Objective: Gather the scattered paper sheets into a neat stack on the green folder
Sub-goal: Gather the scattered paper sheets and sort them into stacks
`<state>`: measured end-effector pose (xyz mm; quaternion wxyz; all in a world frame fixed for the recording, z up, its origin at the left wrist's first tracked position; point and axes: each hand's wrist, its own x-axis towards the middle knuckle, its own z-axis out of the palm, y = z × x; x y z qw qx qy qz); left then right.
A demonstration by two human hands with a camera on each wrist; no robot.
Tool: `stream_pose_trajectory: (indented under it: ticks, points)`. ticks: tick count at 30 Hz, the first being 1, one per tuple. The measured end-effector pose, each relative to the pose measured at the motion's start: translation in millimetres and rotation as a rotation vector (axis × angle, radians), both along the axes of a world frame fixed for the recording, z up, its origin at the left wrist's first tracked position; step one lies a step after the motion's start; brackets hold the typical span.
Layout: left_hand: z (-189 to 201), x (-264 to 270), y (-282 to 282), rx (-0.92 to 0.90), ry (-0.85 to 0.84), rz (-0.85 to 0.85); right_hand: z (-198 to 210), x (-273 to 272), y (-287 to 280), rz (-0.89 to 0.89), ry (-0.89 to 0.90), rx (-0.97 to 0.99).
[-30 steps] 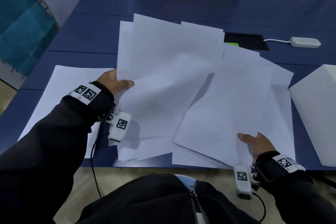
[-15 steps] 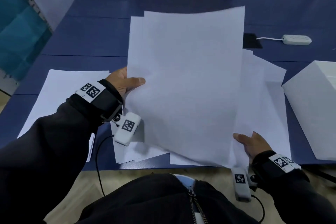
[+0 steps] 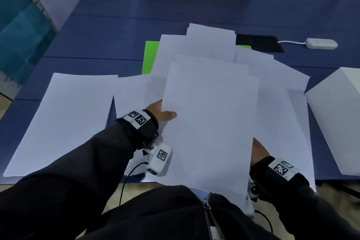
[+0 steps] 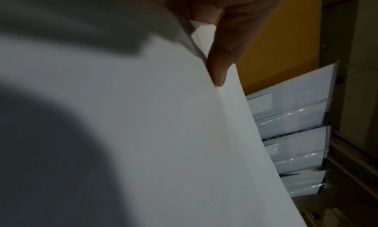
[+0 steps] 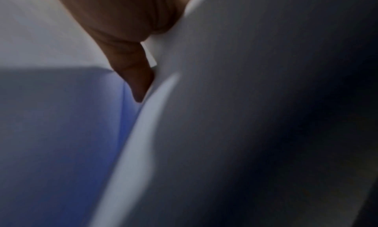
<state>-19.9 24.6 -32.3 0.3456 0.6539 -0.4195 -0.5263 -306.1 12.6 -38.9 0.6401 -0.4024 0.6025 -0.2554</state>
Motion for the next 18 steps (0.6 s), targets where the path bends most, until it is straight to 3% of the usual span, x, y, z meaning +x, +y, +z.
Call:
stream_pose_trajectory:
  ticks: [3, 5, 7, 9, 11, 14, 18]
  points:
    - [-4.6, -1.6, -3.1, 0.010, 0.042, 0.033, 6.8, 1.8, -3.4, -0.181, -0.069, 0.147]
    - [-6.1, -0.6, -3.6, -0.014, 0.058, 0.076, 13.9, 4.3, -2.2, -0.173, -0.101, 0.082]
    - [-3.8, 0.1, -4.2, -0.046, 0.059, 0.097, 24.9, 6.7, -5.3, -0.243, -0.374, 0.088]
    - [1.8, -0.6, -6.1, -0.086, 0.046, 0.111, 24.3, 5.3, -12.4, -0.311, -0.494, 0.051]
    - [11.1, -3.6, -9.2, -0.148, 0.050, 0.127, 33.9, 8.2, -16.5, -0.254, -0.422, -0.072]
    - [27.1, -10.5, -14.2, -0.274, 0.088, 0.169, 50.3, 15.2, -19.8, -0.174, -0.145, -0.331]
    - [49.4, -10.6, -21.0, -0.396, 0.163, 0.247, 58.8, 13.3, -30.5, -0.203, -0.048, -0.476]
